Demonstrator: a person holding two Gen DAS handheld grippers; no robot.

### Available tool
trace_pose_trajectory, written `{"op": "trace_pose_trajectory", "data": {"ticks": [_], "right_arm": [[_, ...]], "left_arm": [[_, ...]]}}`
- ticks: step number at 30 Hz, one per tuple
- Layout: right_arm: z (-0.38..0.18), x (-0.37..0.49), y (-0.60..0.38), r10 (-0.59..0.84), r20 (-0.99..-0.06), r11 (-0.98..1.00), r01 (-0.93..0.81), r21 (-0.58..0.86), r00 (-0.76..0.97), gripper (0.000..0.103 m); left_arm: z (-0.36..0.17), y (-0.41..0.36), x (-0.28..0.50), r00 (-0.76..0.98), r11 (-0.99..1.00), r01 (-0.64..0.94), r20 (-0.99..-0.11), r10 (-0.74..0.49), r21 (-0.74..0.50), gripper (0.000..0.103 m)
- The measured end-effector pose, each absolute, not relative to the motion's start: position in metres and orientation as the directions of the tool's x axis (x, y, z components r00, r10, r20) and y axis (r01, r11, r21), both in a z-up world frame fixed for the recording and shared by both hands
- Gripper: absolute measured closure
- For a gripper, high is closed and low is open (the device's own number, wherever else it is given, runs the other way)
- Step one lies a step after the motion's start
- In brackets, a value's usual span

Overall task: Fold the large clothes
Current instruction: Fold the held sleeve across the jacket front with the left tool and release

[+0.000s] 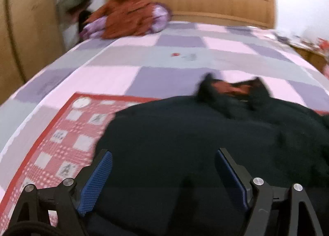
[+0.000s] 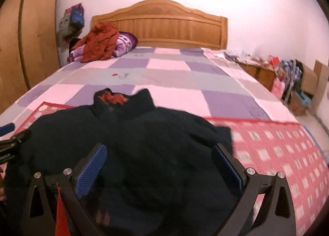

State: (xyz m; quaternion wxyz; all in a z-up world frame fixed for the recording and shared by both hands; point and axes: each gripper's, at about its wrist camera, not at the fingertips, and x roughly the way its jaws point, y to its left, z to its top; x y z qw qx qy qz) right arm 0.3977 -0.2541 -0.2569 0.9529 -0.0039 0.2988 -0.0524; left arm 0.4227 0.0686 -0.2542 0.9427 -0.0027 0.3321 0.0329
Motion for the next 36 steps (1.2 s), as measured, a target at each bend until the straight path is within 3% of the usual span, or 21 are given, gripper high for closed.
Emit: {"op": "trace_pose_trajectory", "data": {"ticks": [3, 6, 8, 10, 13, 19, 22, 25, 32, 36], "right_arm": [[-0.273, 0.440, -0.225, -0.071, -0.618, 0.997, 0.047, -0.055, 0.783, 0.001], [-0.314, 0.468, -0.233, -0.209, -0.705, 0.976, 0.095, -0.198, 0.677, 0.001], [-0.334, 0.465, -0.276, -0.248, -0.740, 0.968, 0.197, -0.158, 0.626, 0.001], [-0.347, 0.453, -0.319, -0.191, -0.770, 0.964, 0.263, -0.032, 0.608, 0.001], [-0.354, 0.443, -0.311, -0.235, -0.745, 0.969, 0.211, -0.129, 0.625, 0.001], [-0.368, 0.436, -0.311, -0.240, -0.718, 0.967, 0.230, -0.114, 0.654, 0.000], [-0.371, 0.438, -0.314, -0.223, -0.722, 0.969, 0.229, -0.091, 0.655, 0.000], [-0.373, 0.433, -0.319, -0.204, -0.725, 0.972, 0.226, -0.069, 0.657, 0.000], [-0.379, 0.433, -0.323, -0.173, -0.730, 0.976, 0.216, -0.036, 0.661, 0.000], [-0.378, 0.434, -0.323, -0.176, -0.735, 0.976, 0.215, -0.042, 0.654, 0.000]], "left_arm": [[-0.278, 0.079, 0.444, 0.732, 0.995, -0.080, -0.674, 0.102, 0.063, 0.018], [-0.308, 0.088, 0.444, 0.685, 0.998, -0.053, -0.726, 0.065, 0.039, 0.017], [-0.314, 0.093, 0.434, 0.699, 0.999, -0.049, -0.713, 0.050, 0.022, 0.012], [-0.318, 0.101, 0.422, 0.708, 0.999, -0.052, -0.705, 0.035, -0.003, 0.008], [-0.314, 0.106, 0.412, 0.710, 0.998, -0.056, -0.704, 0.020, -0.028, 0.008], [-0.275, 0.093, 0.440, 0.774, 1.000, 0.020, -0.633, -0.016, -0.001, 0.008], [-0.299, 0.097, 0.482, 0.692, 0.995, -0.023, -0.717, 0.083, 0.093, 0.005], [-0.338, 0.124, 0.501, 0.603, 0.997, -0.069, -0.796, 0.062, 0.026, 0.000], [-0.355, 0.128, 0.495, 0.617, 0.991, -0.119, -0.777, 0.124, 0.064, 0.000], [-0.331, 0.113, 0.483, 0.645, 0.981, -0.150, -0.739, 0.194, 0.127, 0.003]]}}
